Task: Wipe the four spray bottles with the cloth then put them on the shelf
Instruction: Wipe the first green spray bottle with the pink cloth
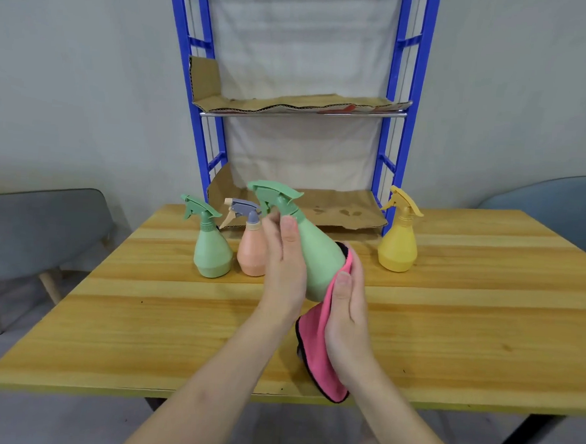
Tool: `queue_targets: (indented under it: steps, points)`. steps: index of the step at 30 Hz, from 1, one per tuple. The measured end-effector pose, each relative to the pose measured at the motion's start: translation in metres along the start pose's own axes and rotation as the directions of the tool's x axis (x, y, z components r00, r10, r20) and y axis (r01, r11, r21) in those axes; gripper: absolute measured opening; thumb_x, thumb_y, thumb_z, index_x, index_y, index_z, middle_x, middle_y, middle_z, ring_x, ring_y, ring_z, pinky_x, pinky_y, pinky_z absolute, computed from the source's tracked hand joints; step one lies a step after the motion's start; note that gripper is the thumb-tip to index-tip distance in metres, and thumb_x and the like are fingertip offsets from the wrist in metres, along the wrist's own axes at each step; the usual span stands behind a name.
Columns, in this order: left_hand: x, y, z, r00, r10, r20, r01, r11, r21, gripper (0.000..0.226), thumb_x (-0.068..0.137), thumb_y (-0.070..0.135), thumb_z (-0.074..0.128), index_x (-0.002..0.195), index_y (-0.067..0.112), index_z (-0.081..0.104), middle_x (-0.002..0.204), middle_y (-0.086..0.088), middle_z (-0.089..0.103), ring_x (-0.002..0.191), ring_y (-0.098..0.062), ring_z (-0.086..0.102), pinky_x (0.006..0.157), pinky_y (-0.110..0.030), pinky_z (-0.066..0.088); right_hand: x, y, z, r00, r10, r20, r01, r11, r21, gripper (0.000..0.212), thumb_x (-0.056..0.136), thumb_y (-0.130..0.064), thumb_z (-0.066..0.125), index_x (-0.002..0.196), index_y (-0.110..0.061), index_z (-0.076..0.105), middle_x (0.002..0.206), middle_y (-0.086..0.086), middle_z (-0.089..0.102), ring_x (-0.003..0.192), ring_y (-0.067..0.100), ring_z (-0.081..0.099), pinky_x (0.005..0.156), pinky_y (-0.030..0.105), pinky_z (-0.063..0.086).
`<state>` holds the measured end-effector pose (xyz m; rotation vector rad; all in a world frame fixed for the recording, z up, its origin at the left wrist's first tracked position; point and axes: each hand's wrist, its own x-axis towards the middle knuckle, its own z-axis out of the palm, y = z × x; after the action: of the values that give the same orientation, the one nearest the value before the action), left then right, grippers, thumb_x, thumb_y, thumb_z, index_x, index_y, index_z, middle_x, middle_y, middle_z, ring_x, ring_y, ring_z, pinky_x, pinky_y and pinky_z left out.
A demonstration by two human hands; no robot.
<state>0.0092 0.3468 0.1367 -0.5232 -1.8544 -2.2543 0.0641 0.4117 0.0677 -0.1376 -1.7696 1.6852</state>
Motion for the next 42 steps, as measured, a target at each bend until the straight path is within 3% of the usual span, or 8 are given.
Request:
queue_targets:
  steps: [7,10,15,19,28,34,38,42]
  points:
    - [-0.01,-0.001,0.009,0.999,-0.049,0.01,0.05,0.996,-0.071,0.019,0.113,0.027,0.031,0.108,0.038,0.047,0.103,0.026,0.048,0.083,0.033,0.047,0.077,0.006,0.033,0.007,0.016,-0.01,0.925,-0.378,0.047,0.371,0.865,-0.338,0.053,0.109,-0.022,0.035,0.16,-0.011,0.027,0.168,-0.002,0.026,0.157,0.022,0.021,0.127,0.042,0.025]
    - [-0.012,0.001,0.008,1.0,-0.006,-0.02,0.005,0.998,-0.057,0.025,0.11,0.026,0.044,0.126,0.011,0.056,0.1,0.023,0.052,0.082,0.031,0.048,0.077,0.006,0.035,0.01,0.017,-0.014,0.877,-0.456,0.154,0.476,0.776,-0.414,0.052,0.109,-0.02,0.036,0.159,-0.008,0.031,0.168,0.001,0.027,0.158,0.024,0.021,0.127,0.046,0.023]
    - [-0.007,0.001,0.003,0.999,-0.014,-0.03,0.012,0.997,-0.082,0.02,0.11,0.033,0.046,0.128,0.038,0.048,0.11,0.037,0.052,0.096,0.036,0.047,0.09,0.002,0.037,0.015,0.006,-0.013,0.987,-0.134,0.094,0.143,0.985,-0.098,0.048,0.11,-0.036,0.032,0.157,-0.032,0.039,0.159,-0.014,0.044,0.148,0.009,0.039,0.123,0.046,0.033]
    - [0.002,0.003,0.004,0.997,0.033,-0.065,-0.038,0.996,-0.086,0.018,0.109,0.034,0.047,0.118,0.049,0.047,0.109,0.046,0.059,0.109,0.026,0.052,0.098,-0.007,0.039,0.015,-0.005,-0.006,0.996,0.072,0.042,-0.076,0.994,0.078,0.047,0.108,-0.053,0.031,0.153,-0.042,0.041,0.147,-0.015,0.056,0.136,0.01,0.054,0.118,0.045,0.041]
    - [0.014,-0.01,0.011,0.982,0.174,-0.077,-0.167,0.982,0.091,0.013,0.109,0.025,0.047,0.107,0.038,0.048,0.1,0.018,0.058,0.091,0.02,0.054,0.082,-0.001,0.038,0.017,0.003,-0.013,0.998,0.061,0.03,-0.057,0.99,-0.127,0.044,0.112,-0.03,0.038,0.156,-0.023,0.043,0.146,-0.016,0.058,0.136,-0.004,0.049,0.118,0.032,0.04]
    - [0.033,-0.023,0.011,0.992,0.117,-0.041,-0.107,0.974,0.199,0.012,0.109,0.035,0.045,0.105,0.045,0.04,0.103,0.023,0.051,0.094,0.028,0.048,0.081,0.001,0.034,0.014,0.002,-0.038,1.0,0.0,0.002,0.0,0.97,-0.244,0.033,0.11,-0.024,0.043,0.14,-0.035,0.054,0.126,-0.034,0.058,0.117,-0.016,0.054,0.096,0.006,0.042]
    - [0.038,-0.045,0.018,0.999,0.046,0.028,-0.052,0.969,0.242,0.015,0.107,0.033,0.045,0.119,0.024,0.046,0.113,0.005,0.056,0.104,-0.004,0.054,0.088,-0.024,0.041,0.032,0.004,-0.063,0.992,0.002,-0.126,-0.034,0.968,-0.248,0.02,0.109,-0.029,0.044,0.125,-0.04,0.051,0.099,-0.008,0.065,0.082,0.011,0.063,0.072,0.031,0.049]
    - [0.025,-0.072,0.035,0.988,0.043,0.149,-0.094,0.93,0.355,0.024,0.106,0.035,0.047,0.117,0.014,0.049,0.111,-0.005,0.054,0.104,-0.022,0.053,0.094,-0.043,0.047,0.044,-0.001,-0.095,0.968,-0.029,-0.249,-0.036,0.966,-0.255,0.018,0.108,-0.03,0.045,0.117,-0.044,0.054,0.093,-0.002,0.065,0.075,0.02,0.062,0.064,0.04,0.051]
